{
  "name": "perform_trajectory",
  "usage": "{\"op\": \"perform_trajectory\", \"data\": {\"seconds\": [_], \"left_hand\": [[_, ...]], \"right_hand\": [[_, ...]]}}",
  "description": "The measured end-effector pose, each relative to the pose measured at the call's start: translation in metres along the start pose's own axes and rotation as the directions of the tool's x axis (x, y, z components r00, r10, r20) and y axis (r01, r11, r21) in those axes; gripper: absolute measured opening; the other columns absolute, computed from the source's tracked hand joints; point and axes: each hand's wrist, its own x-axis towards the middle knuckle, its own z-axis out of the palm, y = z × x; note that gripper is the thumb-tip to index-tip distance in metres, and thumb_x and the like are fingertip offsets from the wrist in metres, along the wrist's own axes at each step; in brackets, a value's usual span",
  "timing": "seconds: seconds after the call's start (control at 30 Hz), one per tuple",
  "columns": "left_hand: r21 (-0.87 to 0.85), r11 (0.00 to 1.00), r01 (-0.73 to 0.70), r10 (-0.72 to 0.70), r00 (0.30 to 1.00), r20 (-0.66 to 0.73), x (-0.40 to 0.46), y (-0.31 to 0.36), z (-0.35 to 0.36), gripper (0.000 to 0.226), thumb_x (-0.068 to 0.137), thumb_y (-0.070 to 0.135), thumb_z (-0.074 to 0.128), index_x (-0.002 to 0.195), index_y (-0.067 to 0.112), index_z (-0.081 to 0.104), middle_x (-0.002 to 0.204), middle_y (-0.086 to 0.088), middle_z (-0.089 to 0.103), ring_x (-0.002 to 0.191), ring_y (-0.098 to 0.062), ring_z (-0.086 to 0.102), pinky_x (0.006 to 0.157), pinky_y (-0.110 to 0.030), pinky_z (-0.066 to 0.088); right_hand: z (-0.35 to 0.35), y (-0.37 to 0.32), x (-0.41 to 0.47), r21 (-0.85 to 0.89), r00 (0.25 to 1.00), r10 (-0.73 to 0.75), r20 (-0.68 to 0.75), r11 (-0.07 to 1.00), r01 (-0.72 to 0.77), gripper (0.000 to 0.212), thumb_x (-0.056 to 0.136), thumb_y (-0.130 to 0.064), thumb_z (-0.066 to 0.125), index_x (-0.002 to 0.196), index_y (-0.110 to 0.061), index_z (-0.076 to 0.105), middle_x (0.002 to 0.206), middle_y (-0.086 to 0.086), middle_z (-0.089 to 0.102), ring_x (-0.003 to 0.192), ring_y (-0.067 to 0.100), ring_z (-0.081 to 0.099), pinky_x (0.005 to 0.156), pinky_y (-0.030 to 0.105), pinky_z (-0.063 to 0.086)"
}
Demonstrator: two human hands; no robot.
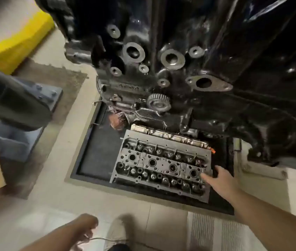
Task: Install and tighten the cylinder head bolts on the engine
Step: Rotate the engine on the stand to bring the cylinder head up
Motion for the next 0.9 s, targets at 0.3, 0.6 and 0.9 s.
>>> {"op": "perform_trajectory", "data": {"seconds": [0.3, 0.6, 0.9], "left_hand": [[-0.127, 0.868, -0.480, 0.346, 0.767, -0.540, 0.036, 0.179, -0.069, 0.027, 0.099, 0.037, 0.053, 0.099, 0.013, 0.064, 0.098, -0.015, 0.072, 0.081, -0.033, 0.071, 0.085, -0.043, 0.061], [-0.652, 0.629, -0.424, 0.367, 0.901, -0.232, 0.054, 0.245, -0.062, 0.041, 0.094, 0.045, 0.069, 0.100, 0.006, 0.076, 0.088, -0.014, 0.080, 0.078, -0.035, 0.078, 0.069, -0.041, 0.064], [-0.555, 0.642, -0.529, 0.450, 0.846, -0.286, 0.060, 0.249, -0.059, 0.025, 0.098, 0.035, 0.062, 0.095, 0.012, 0.072, 0.109, -0.012, 0.073, 0.093, -0.030, 0.069, 0.096, -0.050, 0.059]], "right_hand": [[0.001, 0.007, 0.027, -0.148, 0.953, 0.066, 0.297, 0.989, -0.023, 0.072, 0.064, -0.097, 0.039, 0.098, -0.041, 0.068, 0.083, -0.016, 0.075, 0.076, 0.003, 0.069, 0.064, 0.021, 0.047], [0.001, 0.016, 0.055, -0.197, 0.910, 0.111, 0.401, 0.980, -0.033, 0.102, 0.037, -0.112, 0.034, 0.090, -0.038, 0.079, 0.082, -0.019, 0.077, 0.071, -0.001, 0.072, 0.068, 0.022, 0.051], [0.001, 0.008, 0.037, -0.137, 0.932, 0.063, 0.358, 0.990, -0.014, 0.078, 0.060, -0.098, 0.038, 0.098, -0.040, 0.074, 0.084, -0.027, 0.075, 0.088, -0.002, 0.069, 0.072, 0.020, 0.045]]}}
